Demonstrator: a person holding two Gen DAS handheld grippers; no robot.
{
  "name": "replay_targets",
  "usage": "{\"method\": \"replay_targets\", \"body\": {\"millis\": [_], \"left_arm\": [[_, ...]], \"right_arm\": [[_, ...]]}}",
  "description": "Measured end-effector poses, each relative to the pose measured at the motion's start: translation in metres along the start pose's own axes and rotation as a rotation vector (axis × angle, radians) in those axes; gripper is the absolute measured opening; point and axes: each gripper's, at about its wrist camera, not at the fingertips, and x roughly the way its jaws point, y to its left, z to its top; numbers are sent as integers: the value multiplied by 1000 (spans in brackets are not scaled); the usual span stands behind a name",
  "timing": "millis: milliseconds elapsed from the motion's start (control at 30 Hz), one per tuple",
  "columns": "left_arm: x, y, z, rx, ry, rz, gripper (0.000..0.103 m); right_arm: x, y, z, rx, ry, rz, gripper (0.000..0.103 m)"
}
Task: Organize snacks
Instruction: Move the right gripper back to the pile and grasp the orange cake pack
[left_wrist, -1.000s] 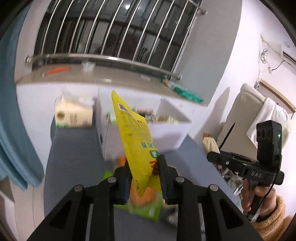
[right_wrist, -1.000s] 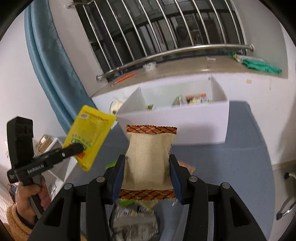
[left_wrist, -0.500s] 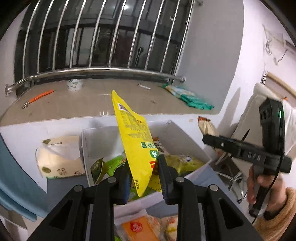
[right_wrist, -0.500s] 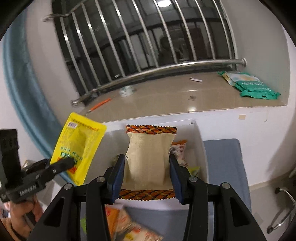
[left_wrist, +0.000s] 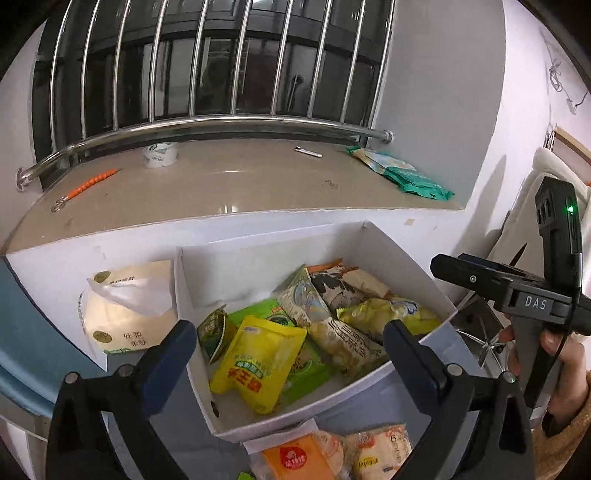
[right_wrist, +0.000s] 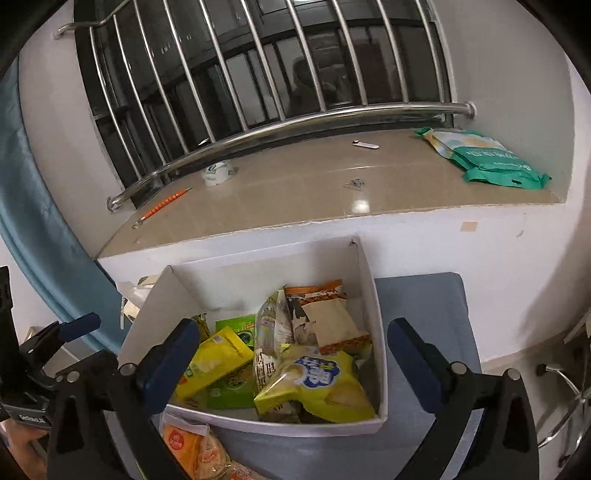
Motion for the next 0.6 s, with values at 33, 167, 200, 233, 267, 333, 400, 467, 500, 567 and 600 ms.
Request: {"method": "replay_targets", "body": {"millis": [33, 167, 200, 233, 267, 333, 400, 467, 500, 567, 600], "left_arm": [[-2, -1, -1, 2, -4, -2, 103], [-23, -7, -9, 13, -23, -19, 103], [-31, -10, -13, 19, -29, -23, 103], [-38, -13, -15, 26, -38, -25, 103], [-46, -16, -21, 38, -48, -31, 103], [-63, -22, -31, 51, -70, -39, 103], [-78, -25, -41, 56, -91, -51, 103], [-95, -29, -57, 66, -104, -70, 103], [-101, -31, -64, 69, -106, -70, 103], [-113, -32, -77, 67, -112, -69, 103], [-117, -32, -82, 63, -114, -72, 103]], "right_arm": [[-2, -1, -2, 4, -2, 7, 103], [-16, 2, -9, -12, -22, 33, 103], [-23, 5, -12, -24, -33, 37, 103], [-29, 8, -15, -31, -41, 41, 103], [-38, 11, -20, -37, -52, 59, 103], [-55, 18, -33, -44, -70, 101, 103], [-68, 25, -47, -58, -79, 129, 103], [-79, 34, -65, -77, -78, 151, 103], [-84, 39, -76, -87, -70, 157, 103], [-90, 46, -95, -93, -60, 172, 103], [-93, 50, -107, -97, -50, 175, 103]]}}
